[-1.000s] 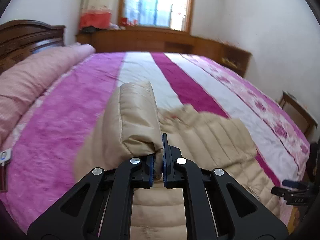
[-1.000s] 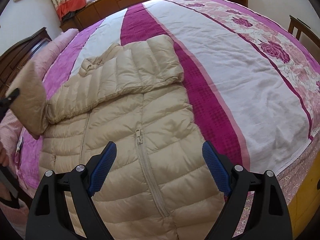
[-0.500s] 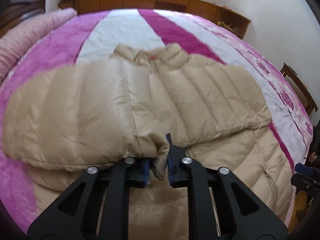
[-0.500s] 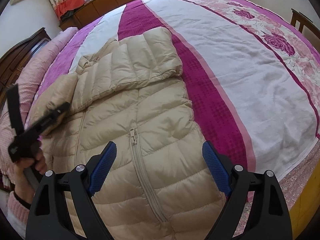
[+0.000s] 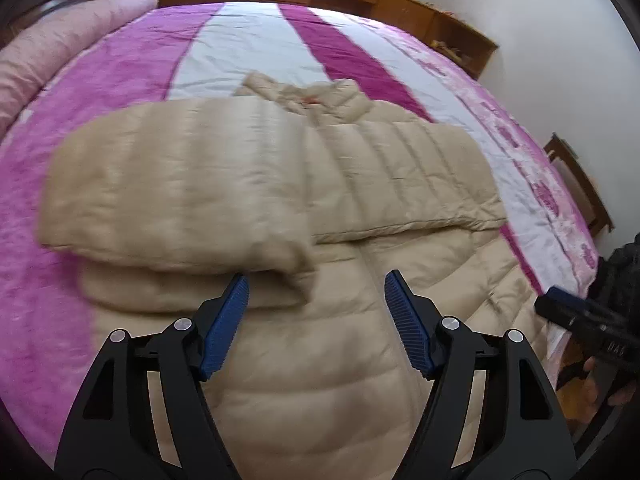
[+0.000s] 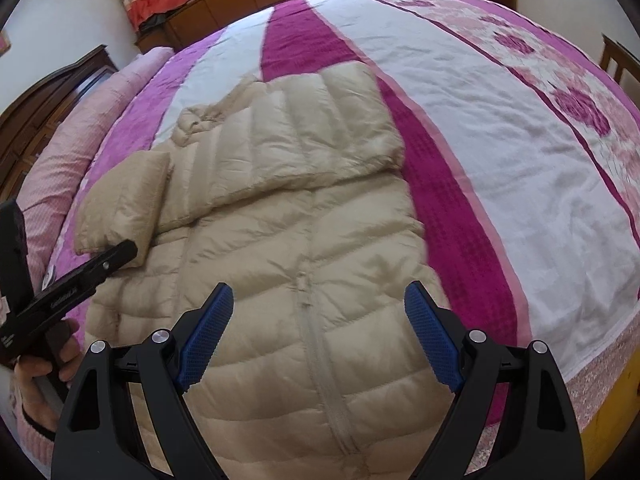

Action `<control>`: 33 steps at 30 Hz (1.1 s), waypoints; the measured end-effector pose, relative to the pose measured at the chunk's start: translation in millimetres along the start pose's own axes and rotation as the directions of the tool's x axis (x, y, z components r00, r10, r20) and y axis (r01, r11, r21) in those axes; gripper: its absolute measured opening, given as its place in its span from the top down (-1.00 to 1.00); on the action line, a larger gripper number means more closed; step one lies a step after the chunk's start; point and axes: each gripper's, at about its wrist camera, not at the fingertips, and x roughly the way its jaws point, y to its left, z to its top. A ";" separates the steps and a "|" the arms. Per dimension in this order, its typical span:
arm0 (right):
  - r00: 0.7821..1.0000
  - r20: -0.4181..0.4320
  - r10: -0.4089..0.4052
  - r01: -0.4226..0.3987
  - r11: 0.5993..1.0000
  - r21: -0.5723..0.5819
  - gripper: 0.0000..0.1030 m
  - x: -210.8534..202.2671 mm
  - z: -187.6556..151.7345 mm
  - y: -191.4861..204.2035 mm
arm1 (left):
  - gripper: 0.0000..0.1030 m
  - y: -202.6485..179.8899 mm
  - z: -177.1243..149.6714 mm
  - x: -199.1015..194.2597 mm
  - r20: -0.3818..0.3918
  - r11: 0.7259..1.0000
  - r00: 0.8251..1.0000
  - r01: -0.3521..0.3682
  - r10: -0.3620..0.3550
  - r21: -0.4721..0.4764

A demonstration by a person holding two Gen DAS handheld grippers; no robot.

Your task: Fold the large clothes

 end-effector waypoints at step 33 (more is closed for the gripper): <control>0.982 -0.143 0.125 -0.174 0.895 -0.411 -0.64 92.5 27.0 272.8 | -0.37 170.9 -30.6 -34.2 -0.136 0.961 0.964 -0.247 0.230 -0.123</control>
